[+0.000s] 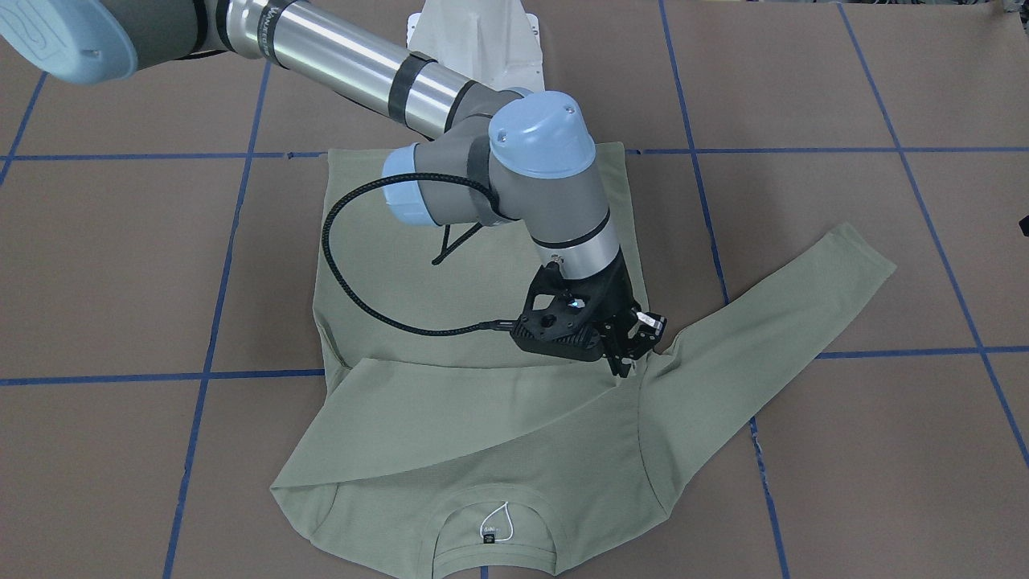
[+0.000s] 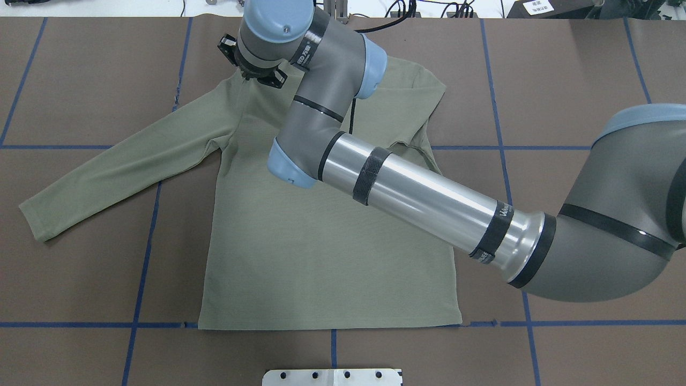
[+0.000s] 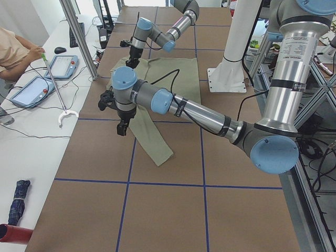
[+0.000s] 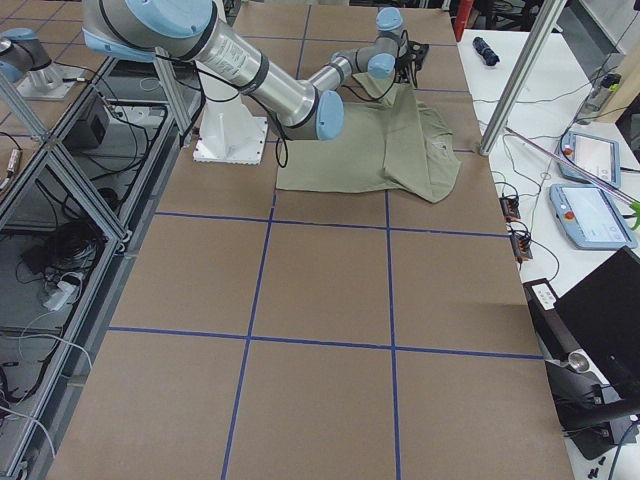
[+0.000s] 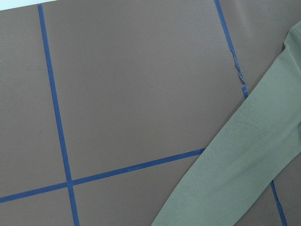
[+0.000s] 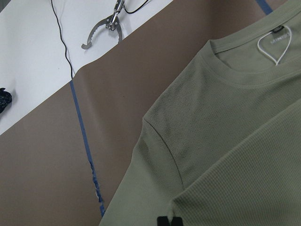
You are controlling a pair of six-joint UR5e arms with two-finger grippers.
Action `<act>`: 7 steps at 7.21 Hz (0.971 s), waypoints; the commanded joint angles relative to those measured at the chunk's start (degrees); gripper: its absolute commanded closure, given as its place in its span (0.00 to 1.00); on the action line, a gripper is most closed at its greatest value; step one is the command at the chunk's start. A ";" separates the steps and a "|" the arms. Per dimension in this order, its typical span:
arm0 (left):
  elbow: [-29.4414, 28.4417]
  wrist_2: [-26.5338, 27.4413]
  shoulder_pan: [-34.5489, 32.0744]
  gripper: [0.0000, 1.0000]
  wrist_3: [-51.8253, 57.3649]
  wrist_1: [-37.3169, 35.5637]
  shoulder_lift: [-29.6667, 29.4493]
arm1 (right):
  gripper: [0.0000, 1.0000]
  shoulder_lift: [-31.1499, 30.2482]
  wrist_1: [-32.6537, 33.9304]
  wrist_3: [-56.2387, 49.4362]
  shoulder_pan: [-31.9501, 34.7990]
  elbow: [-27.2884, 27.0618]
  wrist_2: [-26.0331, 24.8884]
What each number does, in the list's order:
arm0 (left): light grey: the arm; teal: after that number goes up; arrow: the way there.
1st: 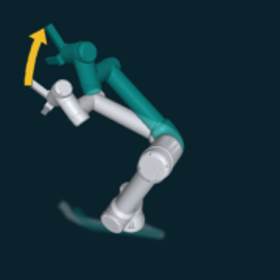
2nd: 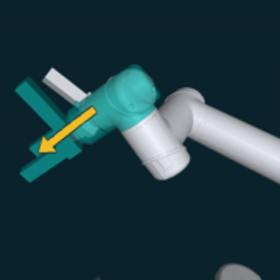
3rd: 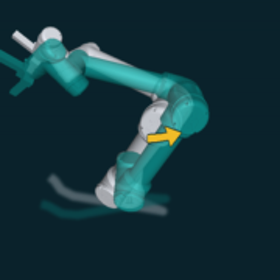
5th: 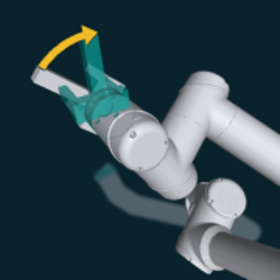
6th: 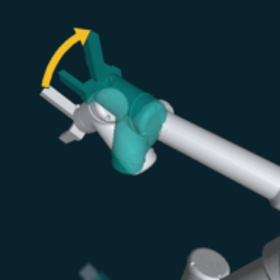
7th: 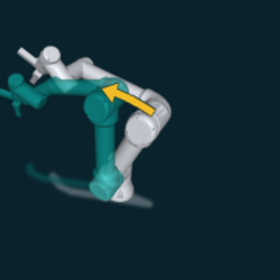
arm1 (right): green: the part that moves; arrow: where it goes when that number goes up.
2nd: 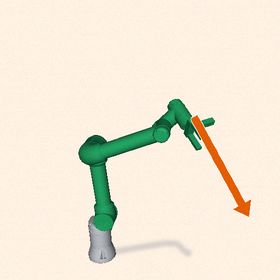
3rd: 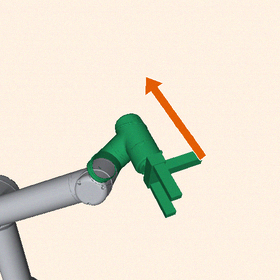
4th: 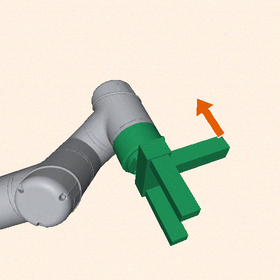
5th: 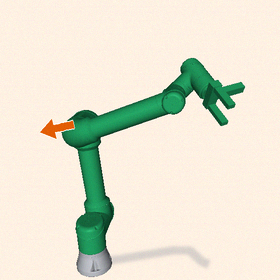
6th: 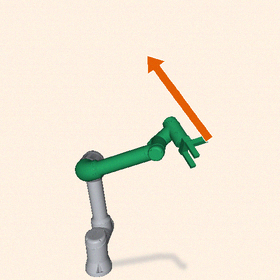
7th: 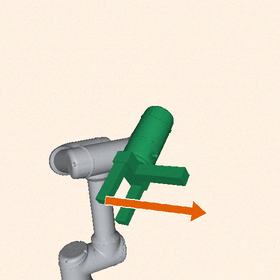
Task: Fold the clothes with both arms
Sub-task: 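Carry the sleeve across the shirt body toward the collar with the right gripper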
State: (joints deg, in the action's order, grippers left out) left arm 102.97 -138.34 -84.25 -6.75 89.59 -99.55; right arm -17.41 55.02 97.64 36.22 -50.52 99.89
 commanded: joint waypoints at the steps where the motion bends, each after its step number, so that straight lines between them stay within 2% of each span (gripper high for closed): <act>1: -1.27 0.09 5.03 0.00 -9.09 7.39 -0.03 | 0.00 4.63 -1.06 1.49 -2.46 7.76 -7.57; 2: -2.41 0.52 8.28 0.00 -14.55 11.79 0.14 | 0.00 4.75 -1.15 1.51 -2.56 7.81 -7.52; 3: -3.38 0.61 9.45 0.00 -17.74 12.88 0.23 | 0.00 4.75 -1.15 1.59 -2.56 7.20 -7.35; 4: -5.21 0.53 9.54 0.00 -17.69 13.24 0.58 | 0.00 2.75 -0.89 2.29 -2.30 2.15 -6.82; 6: -13.01 0.00 10.86 0.02 -18.73 17.52 0.67 | 0.00 -6.98 -0.62 2.47 0.23 -9.36 -4.38; 7: -16.80 0.09 10.95 0.02 -18.91 21.29 0.67 | 0.00 -14.33 -0.27 2.38 3.73 -17.42 2.60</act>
State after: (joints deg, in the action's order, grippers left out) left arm 90.86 -138.24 -73.66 -25.17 106.87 -98.92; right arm -23.99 54.41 100.03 36.53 -59.13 96.43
